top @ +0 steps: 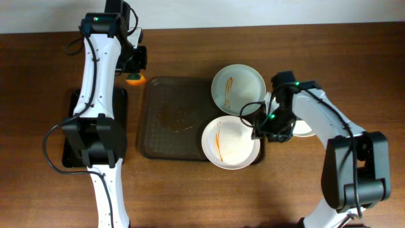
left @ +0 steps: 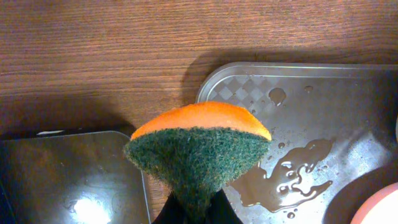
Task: Clean dirty plates on tray and stack at the side
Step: 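Release the plate and move the right gripper to the front plate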
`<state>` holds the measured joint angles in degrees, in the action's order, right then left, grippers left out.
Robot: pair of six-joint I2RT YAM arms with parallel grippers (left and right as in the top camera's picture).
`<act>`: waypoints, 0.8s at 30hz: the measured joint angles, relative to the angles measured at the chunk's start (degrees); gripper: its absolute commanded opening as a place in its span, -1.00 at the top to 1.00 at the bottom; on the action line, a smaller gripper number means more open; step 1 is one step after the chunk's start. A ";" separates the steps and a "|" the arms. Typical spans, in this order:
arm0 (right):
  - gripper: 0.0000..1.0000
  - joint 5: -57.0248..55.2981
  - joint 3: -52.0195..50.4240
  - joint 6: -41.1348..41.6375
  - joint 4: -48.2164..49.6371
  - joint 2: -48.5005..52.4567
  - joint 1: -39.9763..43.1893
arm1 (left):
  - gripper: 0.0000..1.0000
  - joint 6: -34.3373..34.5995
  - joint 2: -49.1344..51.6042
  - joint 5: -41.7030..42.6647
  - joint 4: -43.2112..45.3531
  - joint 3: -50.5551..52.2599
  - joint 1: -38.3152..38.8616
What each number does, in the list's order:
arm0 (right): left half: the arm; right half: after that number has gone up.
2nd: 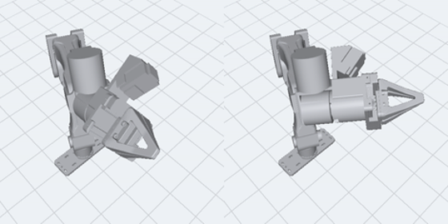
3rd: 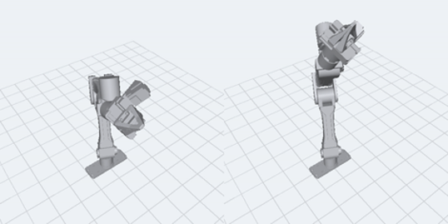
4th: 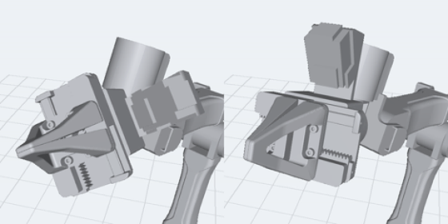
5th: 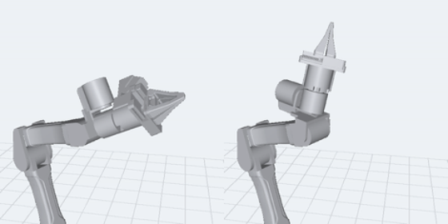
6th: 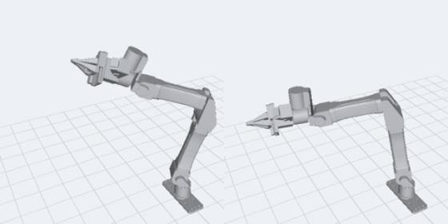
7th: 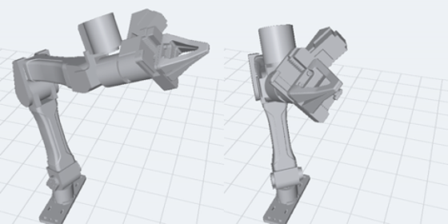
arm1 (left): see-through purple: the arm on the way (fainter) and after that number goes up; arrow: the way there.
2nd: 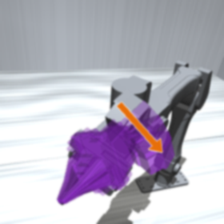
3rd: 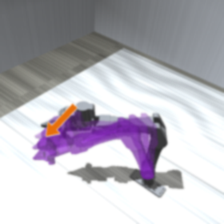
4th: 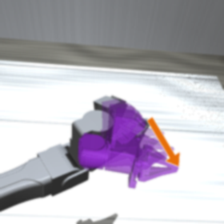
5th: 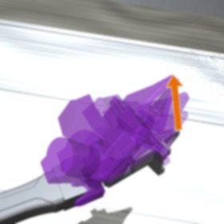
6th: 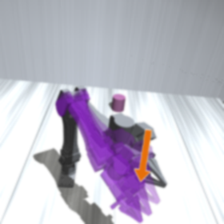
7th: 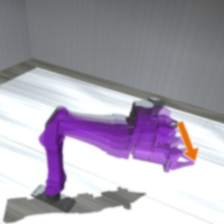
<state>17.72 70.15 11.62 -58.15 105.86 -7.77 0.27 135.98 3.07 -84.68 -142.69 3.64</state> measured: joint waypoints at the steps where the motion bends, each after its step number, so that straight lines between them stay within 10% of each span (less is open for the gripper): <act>1: 0.15 -0.04 -1.01 0.66 1.57 -0.02 -0.96 | 1.00 0.00 0.00 0.00 0.00 0.00 0.00; 7: 0.92 -0.20 -2.47 4.59 3.69 0.07 -5.97 | 0.99 0.02 0.00 0.00 0.02 0.00 0.04; 10: 0.92 0.00 -2.51 6.51 5.01 0.59 -6.97 | 0.98 0.02 0.00 0.02 0.04 0.00 0.04; 17: 0.92 2.99 -2.82 18.80 26.18 1.14 -16.28 | 0.99 0.02 0.00 0.17 0.09 0.00 0.04; 20: 0.37 -5.49 -2.84 25.86 31.26 1.20 -22.38 | 1.00 0.02 0.00 0.17 0.07 0.00 0.04; 24: 0.18 -11.32 -2.82 28.00 36.26 1.22 -23.54 | 0.99 0.02 0.00 0.39 0.07 0.00 0.11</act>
<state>6.39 67.33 39.62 -21.89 107.09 -31.31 0.30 135.98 3.46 -84.62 -142.69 3.75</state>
